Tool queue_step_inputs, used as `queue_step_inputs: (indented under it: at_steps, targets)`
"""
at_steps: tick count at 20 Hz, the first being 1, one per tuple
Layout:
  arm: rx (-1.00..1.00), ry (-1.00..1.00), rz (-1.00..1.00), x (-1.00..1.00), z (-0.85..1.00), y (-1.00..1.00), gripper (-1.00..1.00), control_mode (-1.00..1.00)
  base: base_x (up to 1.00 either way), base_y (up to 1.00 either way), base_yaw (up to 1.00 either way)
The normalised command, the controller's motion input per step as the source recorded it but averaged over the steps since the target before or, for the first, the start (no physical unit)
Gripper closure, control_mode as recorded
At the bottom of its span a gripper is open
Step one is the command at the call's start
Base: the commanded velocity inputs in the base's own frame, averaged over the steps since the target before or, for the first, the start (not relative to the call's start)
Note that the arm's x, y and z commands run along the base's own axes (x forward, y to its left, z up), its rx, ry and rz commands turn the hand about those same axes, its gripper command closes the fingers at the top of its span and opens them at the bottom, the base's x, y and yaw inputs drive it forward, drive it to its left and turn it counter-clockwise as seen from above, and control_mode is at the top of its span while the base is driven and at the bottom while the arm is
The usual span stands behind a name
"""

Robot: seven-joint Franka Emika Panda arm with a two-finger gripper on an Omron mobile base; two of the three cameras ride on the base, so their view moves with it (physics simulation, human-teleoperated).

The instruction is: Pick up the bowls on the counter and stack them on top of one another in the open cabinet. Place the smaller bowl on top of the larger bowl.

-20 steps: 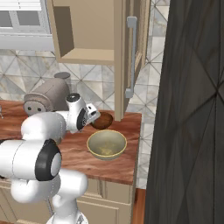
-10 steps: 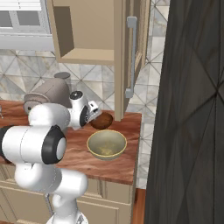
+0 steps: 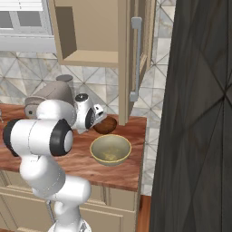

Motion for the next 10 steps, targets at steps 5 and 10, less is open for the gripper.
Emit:
queue_step_inputs:
  at_steps: [5, 10]
  targets:
    - [0.0, 0.0, 0.0, 0.23, -0.12, 0.0, -1.0, -1.0, 0.0, 0.0, 0.0]
    - [0.0, 0.0, 0.0, 0.21, -0.14, 0.0, -1.0, -1.0, 0.0, 0.0, 0.0]
